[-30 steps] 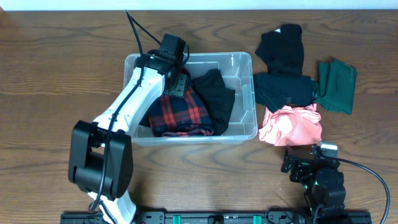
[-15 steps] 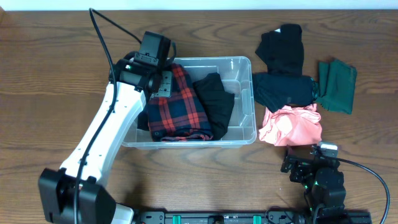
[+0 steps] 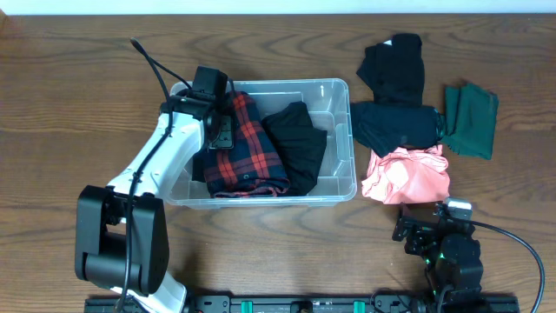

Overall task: Pack container
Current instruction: 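Withdraw the left gripper out of the bin to the left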

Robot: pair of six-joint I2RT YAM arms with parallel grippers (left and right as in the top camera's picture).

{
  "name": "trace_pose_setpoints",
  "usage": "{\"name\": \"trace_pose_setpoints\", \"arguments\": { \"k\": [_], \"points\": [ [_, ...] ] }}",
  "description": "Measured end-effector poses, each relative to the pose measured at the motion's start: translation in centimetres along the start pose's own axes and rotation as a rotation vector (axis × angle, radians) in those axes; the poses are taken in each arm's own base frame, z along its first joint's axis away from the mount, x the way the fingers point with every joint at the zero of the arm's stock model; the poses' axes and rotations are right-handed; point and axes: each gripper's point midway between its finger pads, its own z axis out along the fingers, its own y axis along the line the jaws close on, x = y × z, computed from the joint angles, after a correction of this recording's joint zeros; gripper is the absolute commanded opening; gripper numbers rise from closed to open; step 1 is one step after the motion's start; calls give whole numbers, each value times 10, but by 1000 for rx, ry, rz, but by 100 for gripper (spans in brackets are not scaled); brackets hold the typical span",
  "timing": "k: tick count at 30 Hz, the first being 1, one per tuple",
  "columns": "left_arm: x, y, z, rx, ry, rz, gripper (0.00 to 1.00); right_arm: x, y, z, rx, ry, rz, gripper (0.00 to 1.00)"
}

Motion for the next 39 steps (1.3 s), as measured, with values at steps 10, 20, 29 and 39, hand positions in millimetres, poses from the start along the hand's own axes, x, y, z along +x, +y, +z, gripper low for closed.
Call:
{"name": "trace_pose_setpoints", "arguments": {
  "k": [10, 20, 29, 39],
  "points": [
    [-24, 10, -70, 14, -78, -24, 71, 0, 0, 0, 0, 0, 0, 99],
    [-31, 42, -162, 22, -262, -95, 73, 0, 0, 0, 0, 0, 0, 99],
    [-14, 104, -142, -76, -148, -242, 86, 0, 0, 0, 0, 0, 0, 99],
    [8, 170, -139, -158, -89, -439, 98, 0, 0, 0, 0, 0, 0, 99]
  ]
}}
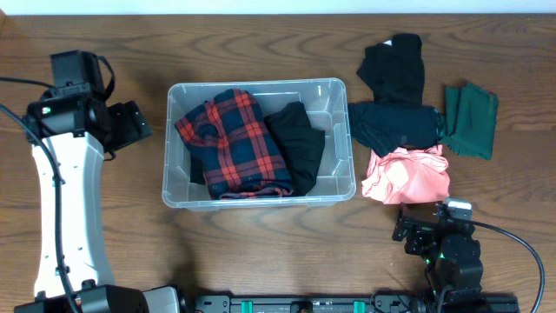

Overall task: Pack container
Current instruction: 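Withdraw the left gripper out of the bin to the left, then move the right gripper to the green cloth and grasp it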

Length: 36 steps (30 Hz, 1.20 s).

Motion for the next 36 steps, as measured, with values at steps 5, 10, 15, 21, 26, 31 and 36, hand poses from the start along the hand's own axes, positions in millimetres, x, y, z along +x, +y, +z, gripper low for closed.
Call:
{"name": "trace_pose_setpoints", "arguments": {
  "k": [5, 10, 15, 21, 26, 31, 36],
  "points": [
    [-1, 4, 1, -4, 1, -11, 98, 0, 0, 0, 0, 0, 0, 99],
    [-1, 3, 1, -3, -2, -12, 98, -18, 4, 0, -18, -73, 26, 99],
    [-2, 3, 1, -3, -3, -11, 98, -45, 34, -7, -190, -163, 167, 99],
    [-2, 3, 1, -3, -3, -11, 98, -92, 73, -30, -437, -319, 217, 99],
    [-2, 3, 1, -3, -3, -12, 98, -99, 84, -32, -464, -244, 196, 99],
    [-1, 3, 1, -4, -2, -11, 98, -108, 91, -16, -389, -19, 169, 99],
    [-1, 3, 1, -3, -1, -11, 98, -119, 100, 16, -297, 248, 94, 99]
  ]
}}
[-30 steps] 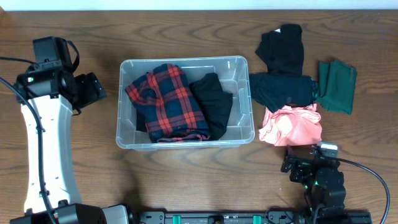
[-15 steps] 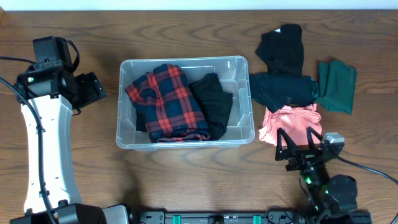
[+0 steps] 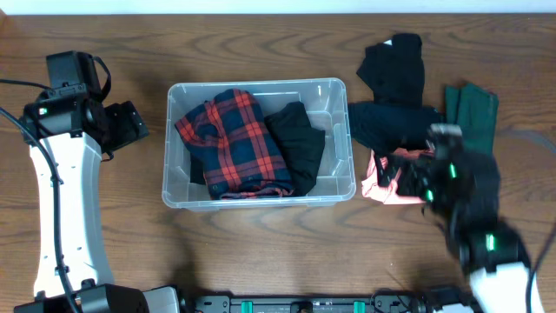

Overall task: Pack container
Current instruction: 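Move the right gripper to the green cloth and grasp it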

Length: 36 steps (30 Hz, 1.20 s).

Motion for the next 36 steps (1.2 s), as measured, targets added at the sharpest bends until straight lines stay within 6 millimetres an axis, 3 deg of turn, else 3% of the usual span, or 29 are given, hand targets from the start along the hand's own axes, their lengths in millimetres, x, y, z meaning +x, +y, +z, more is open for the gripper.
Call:
{"name": "trace_pose_setpoints", "arguments": {
  "k": [6, 9, 14, 18, 23, 27, 31, 36],
  "points": [
    [0, 0, 0, 0, 0, 0, 98, -34, 9, 32, 43, 209, -58, 99],
    [0, 0, 0, 0, 0, 0, 98, -56, -2, 40, 65, 241, -33, 99],
    [0, 0, 0, 0, 1, 0, 98, -97, -52, 43, 139, 199, 84, 99],
    [0, 0, 0, 0, 0, 0, 98, -119, -120, 30, 209, 144, 236, 99],
    [0, 0, 0, 0, 0, 0, 98, -118, -206, 13, 285, 101, 420, 99],
    [0, 0, 0, 0, 0, 0, 98, -104, -265, 23, 288, 99, 521, 99],
    [0, 0, 0, 0, 0, 0, 98, -77, -300, 46, 274, 158, 583, 98],
    [0, 0, 0, 0, 0, 0, 98, -54, -318, 68, 255, 215, 572, 99]
  ]
}}
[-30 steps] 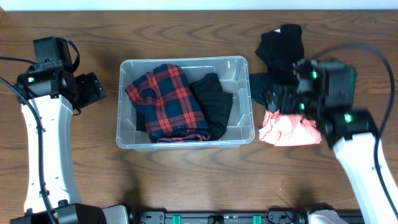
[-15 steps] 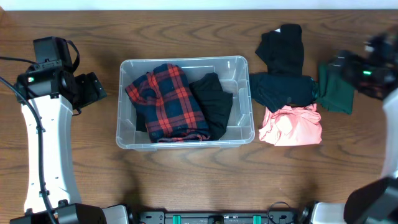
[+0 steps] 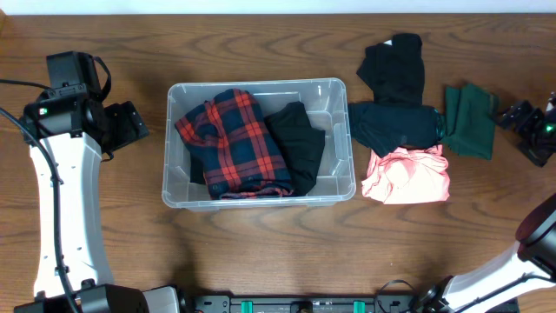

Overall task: Pack container
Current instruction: 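Move the right gripper to the green cloth and grasp it, then carry the green cloth with the right gripper into the bin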

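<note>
A clear plastic bin (image 3: pixel 340 139) sits mid-table, holding a red and navy plaid shirt (image 3: pixel 231 143) on its left side and a folded black garment (image 3: pixel 300 146) on its right. To the right of the bin lie loose clothes: a black piece (image 3: pixel 395 65), another black piece (image 3: pixel 395 124), a pink garment (image 3: pixel 407 176) and a dark green one (image 3: pixel 470 118). My left gripper (image 3: pixel 133 123) hangs open and empty left of the bin. At the table's far right, just beyond the green garment, my right gripper (image 3: pixel 511 116) looks open, holding nothing.
The left arm's white link (image 3: pixel 65 200) runs down the table's left side. The right arm's base (image 3: pixel 539 235) shows at the right edge. A black rail (image 3: pixel 304 304) lines the front edge.
My right gripper was over the pink garment, blurred; it now sits at the far right edge beside the green garment. The left arm and the clothes are unchanged.
At first my left gripper was in the bin at the plaid shirt while the right arm rested at the front. Then the left gripper was out, left of the bin, shirt left inside. The right arm rose over the pink garment and is now at the far right.
</note>
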Robot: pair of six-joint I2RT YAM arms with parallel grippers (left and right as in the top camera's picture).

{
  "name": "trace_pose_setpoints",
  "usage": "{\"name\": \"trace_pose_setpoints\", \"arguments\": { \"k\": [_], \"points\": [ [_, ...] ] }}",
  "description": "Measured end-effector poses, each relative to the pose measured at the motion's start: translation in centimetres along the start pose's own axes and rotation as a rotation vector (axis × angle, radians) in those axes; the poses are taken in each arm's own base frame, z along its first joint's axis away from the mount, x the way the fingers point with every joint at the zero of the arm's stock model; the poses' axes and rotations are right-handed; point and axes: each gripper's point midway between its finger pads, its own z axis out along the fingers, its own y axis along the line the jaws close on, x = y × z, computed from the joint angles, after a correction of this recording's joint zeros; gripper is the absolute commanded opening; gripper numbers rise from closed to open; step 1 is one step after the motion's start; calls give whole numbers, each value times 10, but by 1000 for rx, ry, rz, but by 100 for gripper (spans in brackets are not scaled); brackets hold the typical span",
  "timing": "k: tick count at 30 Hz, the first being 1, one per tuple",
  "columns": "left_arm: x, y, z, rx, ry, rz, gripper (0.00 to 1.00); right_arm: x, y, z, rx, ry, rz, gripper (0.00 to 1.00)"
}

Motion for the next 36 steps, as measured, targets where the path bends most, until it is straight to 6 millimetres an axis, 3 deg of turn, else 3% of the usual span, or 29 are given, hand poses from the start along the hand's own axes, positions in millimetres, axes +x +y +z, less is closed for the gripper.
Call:
{"name": "trace_pose_setpoints", "arguments": {
  "k": [6, 13, 19, 28, 33, 36],
  "points": [
    [0, 0, 0, 0, 0, 0, 98, 9, -14, 27, 4, 52, -6, 99],
    [0, 0, 0, 0, 0, 0, 98, 15, -15, 45, -51, 83, -10, 82],
    [0, 0, 0, 0, 0, 0, 98, 16, -5, 55, -155, 103, -2, 51],
    [0, 0, 0, 0, 0, 0, 98, 22, -7, 63, -191, 128, 20, 1],
    [0, 0, 0, 0, 0, 0, 98, 17, 1, 57, -225, 110, 29, 1],
    [0, 0, 0, 0, 0, 0, 98, 4, 21, 38, -289, 52, 21, 1]
  ]
}}
